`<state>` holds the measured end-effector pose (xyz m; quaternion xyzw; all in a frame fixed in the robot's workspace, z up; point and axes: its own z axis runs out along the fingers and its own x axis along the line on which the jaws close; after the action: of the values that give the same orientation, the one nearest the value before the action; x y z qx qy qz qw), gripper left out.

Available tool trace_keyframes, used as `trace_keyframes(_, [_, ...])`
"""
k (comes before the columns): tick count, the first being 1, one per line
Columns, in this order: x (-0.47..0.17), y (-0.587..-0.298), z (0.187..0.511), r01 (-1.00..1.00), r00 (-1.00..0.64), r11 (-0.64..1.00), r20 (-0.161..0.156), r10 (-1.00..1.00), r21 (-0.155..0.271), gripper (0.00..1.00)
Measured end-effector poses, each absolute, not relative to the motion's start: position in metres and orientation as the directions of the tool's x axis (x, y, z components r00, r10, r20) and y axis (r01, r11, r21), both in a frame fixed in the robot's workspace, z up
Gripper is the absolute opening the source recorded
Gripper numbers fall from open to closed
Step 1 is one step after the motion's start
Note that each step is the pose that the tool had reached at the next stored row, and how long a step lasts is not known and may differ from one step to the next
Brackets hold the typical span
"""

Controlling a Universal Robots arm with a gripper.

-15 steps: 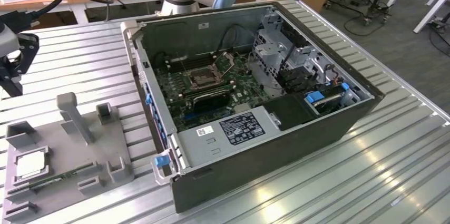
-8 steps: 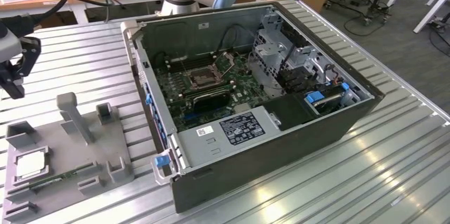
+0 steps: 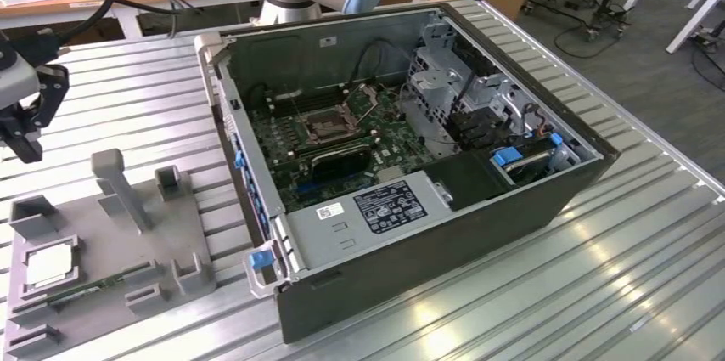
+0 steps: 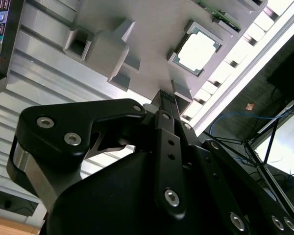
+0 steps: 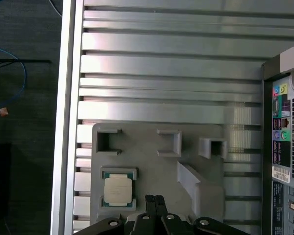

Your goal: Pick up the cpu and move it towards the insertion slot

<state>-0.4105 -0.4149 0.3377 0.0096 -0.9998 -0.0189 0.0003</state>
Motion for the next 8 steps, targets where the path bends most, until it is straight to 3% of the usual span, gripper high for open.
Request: trace_keyframes(8, [-0.4107, -0.4161, 0.3373, -0.019, -1.0, 0.999, 0.0, -0.019, 0.038, 0.11])
